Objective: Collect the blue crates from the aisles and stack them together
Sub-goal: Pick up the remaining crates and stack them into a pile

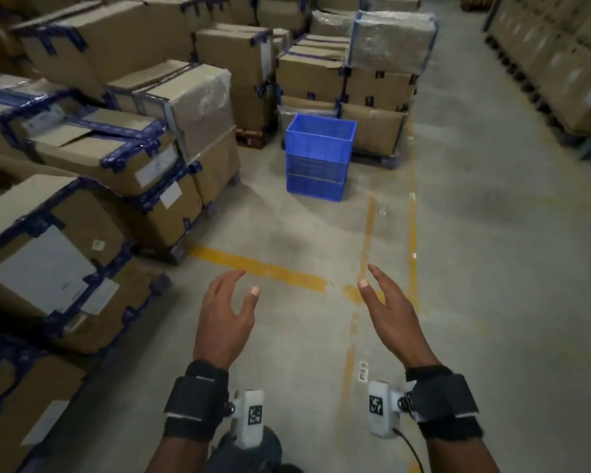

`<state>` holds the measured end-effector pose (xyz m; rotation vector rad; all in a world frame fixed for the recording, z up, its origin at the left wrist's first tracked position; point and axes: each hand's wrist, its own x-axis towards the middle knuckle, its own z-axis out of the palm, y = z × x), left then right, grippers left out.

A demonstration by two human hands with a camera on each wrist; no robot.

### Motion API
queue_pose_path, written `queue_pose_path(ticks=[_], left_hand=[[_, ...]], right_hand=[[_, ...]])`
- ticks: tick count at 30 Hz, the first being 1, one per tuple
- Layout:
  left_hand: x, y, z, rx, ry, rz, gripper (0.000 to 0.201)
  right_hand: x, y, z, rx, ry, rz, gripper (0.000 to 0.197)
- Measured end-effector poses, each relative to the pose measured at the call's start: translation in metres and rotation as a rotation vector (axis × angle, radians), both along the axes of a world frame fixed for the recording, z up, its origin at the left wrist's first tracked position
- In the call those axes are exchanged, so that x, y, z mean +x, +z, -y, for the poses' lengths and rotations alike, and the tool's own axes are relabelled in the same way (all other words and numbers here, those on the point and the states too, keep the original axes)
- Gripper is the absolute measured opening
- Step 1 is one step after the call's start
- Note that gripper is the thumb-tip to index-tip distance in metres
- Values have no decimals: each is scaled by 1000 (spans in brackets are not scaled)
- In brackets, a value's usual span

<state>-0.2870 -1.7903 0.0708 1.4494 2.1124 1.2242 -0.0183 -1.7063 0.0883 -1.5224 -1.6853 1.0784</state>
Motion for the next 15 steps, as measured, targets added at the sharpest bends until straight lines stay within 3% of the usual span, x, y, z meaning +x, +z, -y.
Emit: queue_pose_path(ticks=[9,15], left_hand=[[-95,-47,-275,-24,-56,25,35],[-140,-25,-478,-26,-195,-3,37]], right_hand=[[-80,-43,-272,-26,3,36,51],[-122,-27,-426,-19,-59,8,53]])
